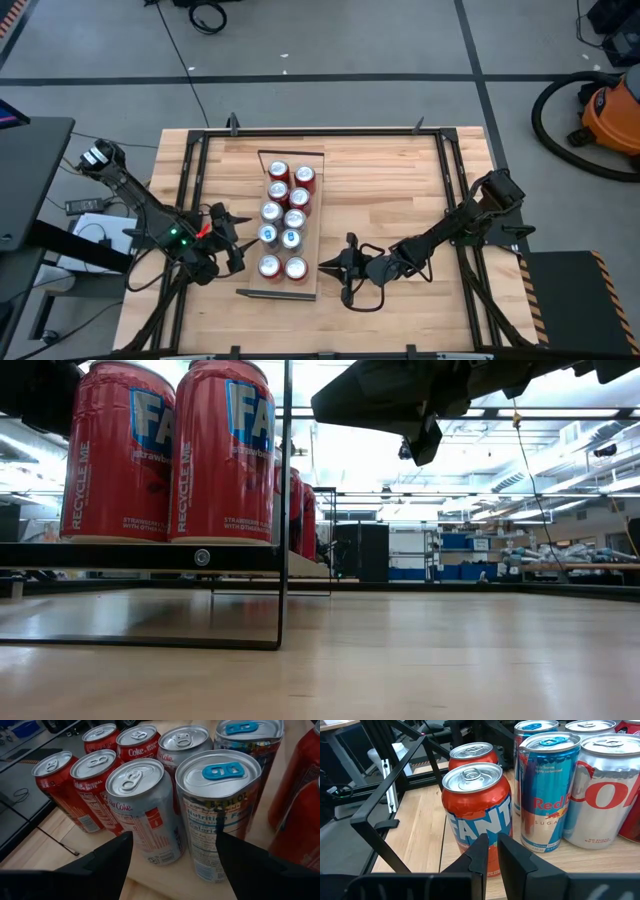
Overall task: Place canned beverage on shelf
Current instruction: Adjust the blue soda can on the shelf, then return to Home Position
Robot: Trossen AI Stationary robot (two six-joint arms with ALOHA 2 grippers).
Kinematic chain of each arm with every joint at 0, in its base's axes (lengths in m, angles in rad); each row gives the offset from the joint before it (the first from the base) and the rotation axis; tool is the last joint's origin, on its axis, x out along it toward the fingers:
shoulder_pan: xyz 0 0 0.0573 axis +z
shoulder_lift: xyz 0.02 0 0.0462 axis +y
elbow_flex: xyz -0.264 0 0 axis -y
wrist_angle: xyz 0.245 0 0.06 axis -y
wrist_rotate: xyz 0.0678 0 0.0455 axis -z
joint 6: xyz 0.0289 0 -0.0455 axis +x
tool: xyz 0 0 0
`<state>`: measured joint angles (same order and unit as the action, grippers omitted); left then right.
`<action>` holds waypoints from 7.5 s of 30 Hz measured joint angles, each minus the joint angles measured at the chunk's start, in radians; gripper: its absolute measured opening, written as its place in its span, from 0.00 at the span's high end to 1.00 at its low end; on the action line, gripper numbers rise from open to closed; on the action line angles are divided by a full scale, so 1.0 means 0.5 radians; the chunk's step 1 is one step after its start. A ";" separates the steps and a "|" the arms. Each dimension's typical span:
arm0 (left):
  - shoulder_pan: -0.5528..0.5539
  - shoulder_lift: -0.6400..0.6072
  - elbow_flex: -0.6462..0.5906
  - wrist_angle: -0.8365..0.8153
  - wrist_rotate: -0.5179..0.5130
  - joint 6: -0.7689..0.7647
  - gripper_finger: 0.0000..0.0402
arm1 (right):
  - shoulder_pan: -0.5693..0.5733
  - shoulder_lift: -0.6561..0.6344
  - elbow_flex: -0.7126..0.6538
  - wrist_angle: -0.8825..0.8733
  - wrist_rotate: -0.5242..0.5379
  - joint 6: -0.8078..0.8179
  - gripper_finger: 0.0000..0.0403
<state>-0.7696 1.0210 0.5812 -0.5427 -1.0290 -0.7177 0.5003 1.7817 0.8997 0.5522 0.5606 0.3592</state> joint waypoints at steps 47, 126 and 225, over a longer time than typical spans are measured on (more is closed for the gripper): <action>0.027 0.000 0.000 0.116 -0.004 0.075 0.26 | 0.001 0.000 0.000 0.001 -0.001 -0.005 0.88; 0.187 0.097 0.000 0.268 0.406 0.320 0.93 | 0.005 0.000 0.002 0.061 -0.001 -0.044 0.88; -0.182 -1.824 -1.147 1.450 0.552 1.146 0.99 | -0.718 -3.300 -1.788 -0.192 -0.371 -0.876 0.97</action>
<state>-0.8608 0.1092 0.0078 0.1825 -0.7529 -0.1446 0.1413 0.1318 0.0059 0.4561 0.3752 -0.0788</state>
